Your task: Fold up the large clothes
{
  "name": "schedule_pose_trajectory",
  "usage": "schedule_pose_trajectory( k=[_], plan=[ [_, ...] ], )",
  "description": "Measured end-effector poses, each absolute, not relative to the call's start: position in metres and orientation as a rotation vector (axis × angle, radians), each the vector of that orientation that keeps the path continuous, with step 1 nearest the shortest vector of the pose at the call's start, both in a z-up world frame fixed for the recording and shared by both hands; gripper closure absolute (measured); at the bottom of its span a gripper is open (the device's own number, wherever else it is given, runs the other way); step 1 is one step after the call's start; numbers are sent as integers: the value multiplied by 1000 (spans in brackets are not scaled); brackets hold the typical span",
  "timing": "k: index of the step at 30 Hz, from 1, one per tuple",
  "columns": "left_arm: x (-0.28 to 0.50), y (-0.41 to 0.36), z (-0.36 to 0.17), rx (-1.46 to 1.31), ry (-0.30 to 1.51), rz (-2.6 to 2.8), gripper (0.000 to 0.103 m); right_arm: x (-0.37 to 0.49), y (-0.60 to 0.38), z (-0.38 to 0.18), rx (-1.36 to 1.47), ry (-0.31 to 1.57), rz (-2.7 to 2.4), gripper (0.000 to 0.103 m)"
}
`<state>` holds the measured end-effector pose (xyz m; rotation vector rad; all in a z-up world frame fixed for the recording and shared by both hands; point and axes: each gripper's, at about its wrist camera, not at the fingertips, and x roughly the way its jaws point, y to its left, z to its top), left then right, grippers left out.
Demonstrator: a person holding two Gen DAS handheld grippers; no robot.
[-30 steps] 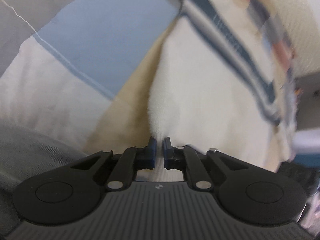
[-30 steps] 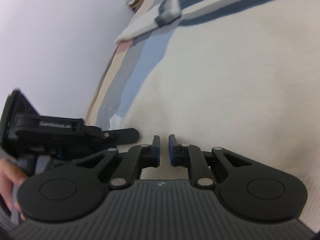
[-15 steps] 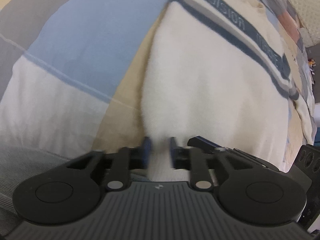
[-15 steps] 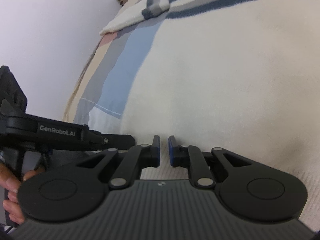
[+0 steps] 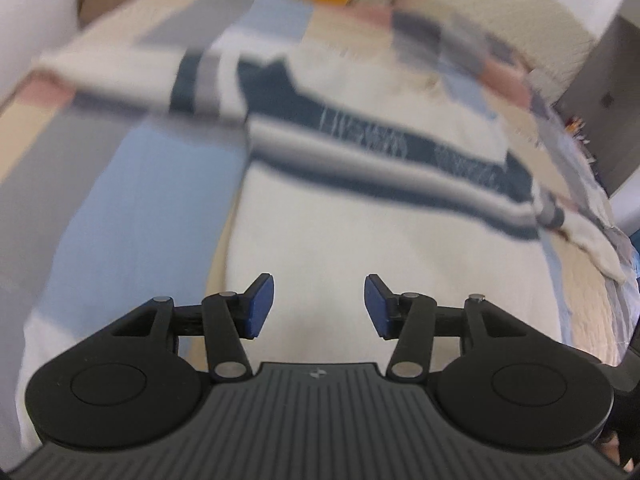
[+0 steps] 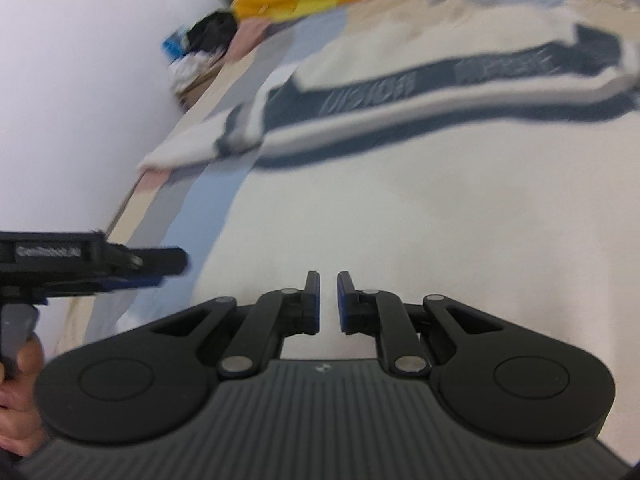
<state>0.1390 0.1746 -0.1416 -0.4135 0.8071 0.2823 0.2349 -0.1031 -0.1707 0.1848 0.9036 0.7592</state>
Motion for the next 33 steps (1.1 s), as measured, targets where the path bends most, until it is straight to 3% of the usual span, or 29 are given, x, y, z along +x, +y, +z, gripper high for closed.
schedule_pose_trajectory(
  k=[2, 10, 19, 26, 33],
  plan=[
    [145, 173, -133, -382, 768, 271, 37, 241, -112, -166, 181, 857, 704, 90],
    [182, 157, -117, -304, 681, 195, 32, 256, -138, -144, 155, 664, 528, 90],
    [230, 110, -91, -258, 577, 69, 27, 273, -166, -132, 189, 588, 416, 90],
    [252, 82, -118, -178, 580, 16, 26, 283, -183, -130, 177, 553, 350, 90],
    [255, 101, -148, -245, 596, 20, 26, 315, -206, -137, 289, 613, 255, 90]
  ],
)
